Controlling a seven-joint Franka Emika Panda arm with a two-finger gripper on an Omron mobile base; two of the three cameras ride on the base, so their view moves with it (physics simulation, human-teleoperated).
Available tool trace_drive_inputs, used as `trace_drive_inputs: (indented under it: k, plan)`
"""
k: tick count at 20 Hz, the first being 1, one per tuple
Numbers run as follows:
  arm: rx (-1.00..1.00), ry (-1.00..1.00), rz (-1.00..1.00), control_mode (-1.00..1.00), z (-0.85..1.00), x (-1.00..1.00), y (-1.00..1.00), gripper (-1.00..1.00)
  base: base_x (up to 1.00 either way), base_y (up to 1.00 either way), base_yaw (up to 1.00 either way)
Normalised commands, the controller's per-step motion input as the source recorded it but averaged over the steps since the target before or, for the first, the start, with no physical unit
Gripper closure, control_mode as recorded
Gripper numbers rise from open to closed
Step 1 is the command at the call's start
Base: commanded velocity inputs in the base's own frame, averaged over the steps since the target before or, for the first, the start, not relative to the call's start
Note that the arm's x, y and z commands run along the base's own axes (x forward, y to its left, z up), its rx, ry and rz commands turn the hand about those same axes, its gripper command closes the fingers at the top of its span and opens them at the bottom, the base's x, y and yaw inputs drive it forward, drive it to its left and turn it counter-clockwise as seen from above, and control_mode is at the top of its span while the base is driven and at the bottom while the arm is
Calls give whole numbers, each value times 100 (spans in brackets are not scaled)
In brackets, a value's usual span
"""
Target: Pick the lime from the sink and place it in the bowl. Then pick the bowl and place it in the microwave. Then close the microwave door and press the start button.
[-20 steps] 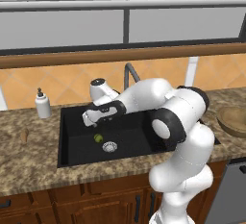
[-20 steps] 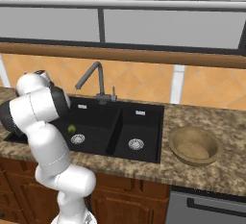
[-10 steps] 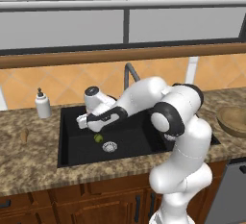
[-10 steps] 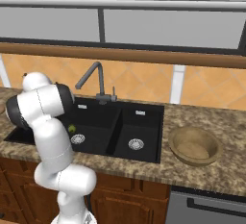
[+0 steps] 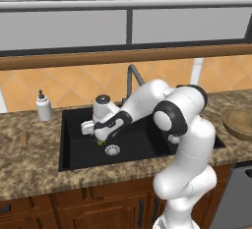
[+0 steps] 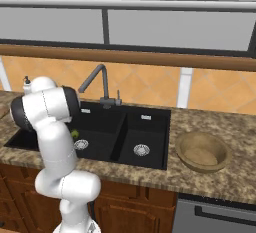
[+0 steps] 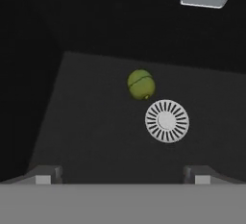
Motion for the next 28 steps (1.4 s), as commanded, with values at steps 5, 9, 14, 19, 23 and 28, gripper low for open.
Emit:
trace_drive_inputs:
  k: [5, 9, 14, 19, 23, 28]
  plan:
    - [0, 1, -1, -100, -27, 23, 0, -100, 0, 0, 0]
    - [0, 3, -2, -100, -29, 41, 0, -100, 0, 0, 0]
    - [-6, 3, -9, -100, -25, 47, 20, -100, 0, 0, 0]
    - [-8, 6, -6, -100, -31, 27, 10, -100, 0, 0, 0]
    - [-2, 5, 0, -100, -44, 18, 0, -100, 0, 0, 0]
    - [0, 2, 0, -100, -32, 23, -2, -100, 0, 0, 0]
